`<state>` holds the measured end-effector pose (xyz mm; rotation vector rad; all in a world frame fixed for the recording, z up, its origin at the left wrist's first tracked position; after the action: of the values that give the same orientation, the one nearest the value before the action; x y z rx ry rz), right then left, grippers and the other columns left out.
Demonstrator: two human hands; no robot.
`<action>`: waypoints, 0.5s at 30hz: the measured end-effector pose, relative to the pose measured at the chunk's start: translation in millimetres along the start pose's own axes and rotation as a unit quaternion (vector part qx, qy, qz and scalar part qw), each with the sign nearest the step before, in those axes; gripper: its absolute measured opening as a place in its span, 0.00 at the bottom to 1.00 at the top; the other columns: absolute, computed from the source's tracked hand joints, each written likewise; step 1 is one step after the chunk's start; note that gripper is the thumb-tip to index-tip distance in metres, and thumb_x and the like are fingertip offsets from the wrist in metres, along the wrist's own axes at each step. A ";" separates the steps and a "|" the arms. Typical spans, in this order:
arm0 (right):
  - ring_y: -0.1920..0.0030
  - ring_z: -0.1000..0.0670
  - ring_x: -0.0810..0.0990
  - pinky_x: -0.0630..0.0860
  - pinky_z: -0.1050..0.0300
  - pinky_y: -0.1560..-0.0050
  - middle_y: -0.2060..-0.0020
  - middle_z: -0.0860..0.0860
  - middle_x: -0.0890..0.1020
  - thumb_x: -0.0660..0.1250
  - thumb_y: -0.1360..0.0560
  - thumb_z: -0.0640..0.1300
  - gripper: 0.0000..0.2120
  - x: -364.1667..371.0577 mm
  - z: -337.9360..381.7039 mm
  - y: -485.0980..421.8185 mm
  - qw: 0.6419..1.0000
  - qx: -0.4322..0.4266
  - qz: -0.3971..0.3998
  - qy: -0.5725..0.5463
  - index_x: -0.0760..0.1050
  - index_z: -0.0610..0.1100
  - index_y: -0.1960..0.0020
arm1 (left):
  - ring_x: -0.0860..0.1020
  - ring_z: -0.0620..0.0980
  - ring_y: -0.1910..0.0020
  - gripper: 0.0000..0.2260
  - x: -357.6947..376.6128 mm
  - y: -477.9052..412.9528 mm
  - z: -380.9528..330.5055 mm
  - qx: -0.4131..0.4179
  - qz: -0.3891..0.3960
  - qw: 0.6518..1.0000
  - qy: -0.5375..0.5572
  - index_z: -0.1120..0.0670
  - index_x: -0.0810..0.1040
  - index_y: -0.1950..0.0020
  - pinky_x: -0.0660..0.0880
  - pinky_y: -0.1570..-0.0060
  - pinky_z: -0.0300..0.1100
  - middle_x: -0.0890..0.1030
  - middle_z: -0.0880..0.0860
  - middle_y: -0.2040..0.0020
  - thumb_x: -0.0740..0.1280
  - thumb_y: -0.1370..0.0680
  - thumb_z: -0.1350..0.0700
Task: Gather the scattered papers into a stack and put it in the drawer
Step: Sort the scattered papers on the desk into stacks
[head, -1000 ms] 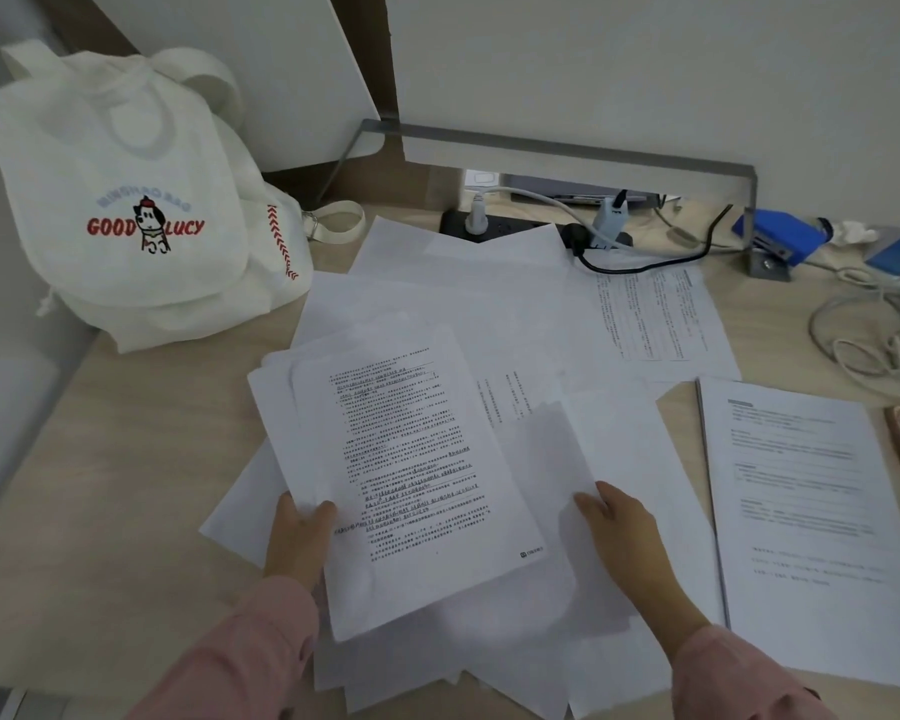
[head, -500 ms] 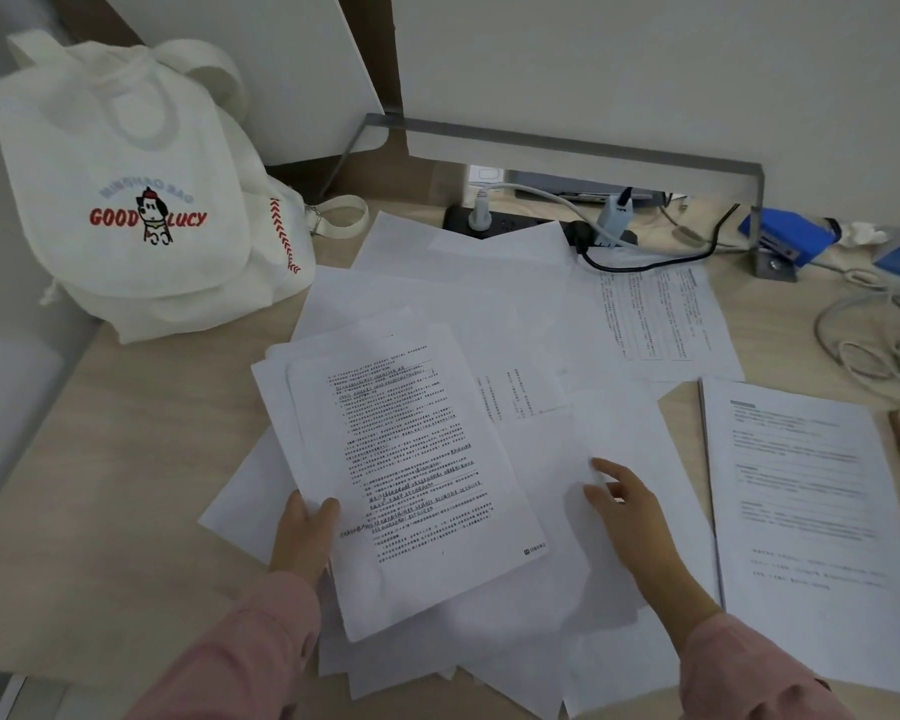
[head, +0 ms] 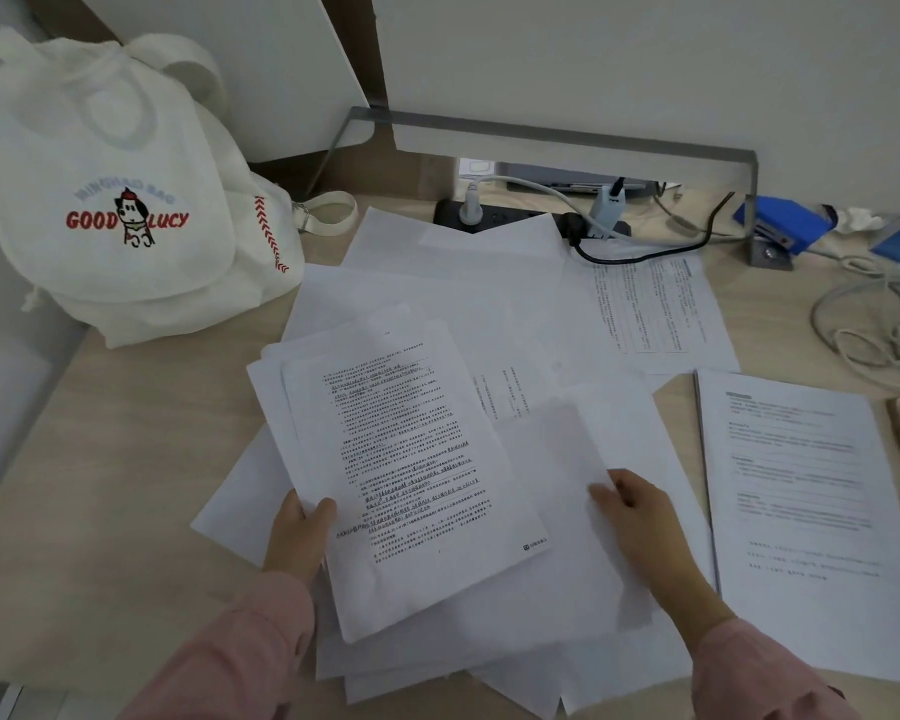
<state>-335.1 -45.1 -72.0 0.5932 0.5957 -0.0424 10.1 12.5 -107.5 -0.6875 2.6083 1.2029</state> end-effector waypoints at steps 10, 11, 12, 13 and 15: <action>0.67 0.62 0.72 0.65 0.72 0.69 0.65 0.50 0.74 0.59 0.22 0.42 0.06 -110.0 124.0 42.6 0.921 -0.222 -0.317 -0.037 0.74 0.43 0.52 | 0.71 0.53 0.49 0.16 8.0 8.5 -13.6 0.026 0.026 0.999 0.005 0.61 0.68 0.34 0.67 0.48 0.44 0.74 0.57 0.45 0.57 0.22 0.65; 0.67 0.67 0.73 0.65 0.76 0.68 0.67 0.53 0.74 0.59 0.22 0.41 0.05 -111.0 135.5 52.7 0.909 -0.255 -0.325 -0.053 0.74 0.44 0.52 | 0.71 0.53 0.48 0.17 9.6 8.3 -14.7 0.027 0.032 0.999 0.004 0.61 0.68 0.33 0.67 0.48 0.44 0.74 0.58 0.42 0.57 0.22 0.65; 0.66 0.71 0.72 0.65 0.78 0.67 0.67 0.57 0.74 0.60 0.22 0.41 0.04 -108.4 145.2 62.6 0.898 -0.289 -0.326 -0.062 0.73 0.46 0.53 | 0.71 0.52 0.48 0.17 10.9 7.7 -15.8 0.028 0.037 0.999 0.000 0.60 0.67 0.33 0.67 0.47 0.44 0.74 0.58 0.39 0.57 0.22 0.65; 0.65 0.71 0.72 0.65 0.79 0.65 0.65 0.61 0.74 0.60 0.22 0.40 0.05 -102.7 154.0 71.1 0.889 -0.321 -0.319 -0.063 0.72 0.49 0.53 | 0.71 0.52 0.48 0.17 12.3 7.8 -16.6 0.030 0.041 0.999 -0.003 0.60 0.68 0.33 0.67 0.46 0.44 0.74 0.59 0.38 0.57 0.22 0.65; 0.62 0.67 0.73 0.66 0.80 0.61 0.61 0.63 0.75 0.61 0.23 0.40 0.06 -82.9 164.2 82.7 0.874 -0.390 -0.289 -0.031 0.74 0.50 0.52 | 0.70 0.52 0.48 0.17 14.0 8.0 -17.0 0.029 0.047 0.998 -0.007 0.61 0.68 0.33 0.67 0.47 0.44 0.74 0.59 0.38 0.56 0.22 0.64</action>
<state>-302.5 -75.1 124.7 -0.3885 0.6511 -0.3675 -5.7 -0.5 -95.9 -0.5493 2.6786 1.1467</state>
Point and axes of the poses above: each hand's wrist, its own y-axis away from the middle knuckle, its own x-axis out of the palm, z = x × y, the point moved 7 cm from there along -y, towards the middle knuckle
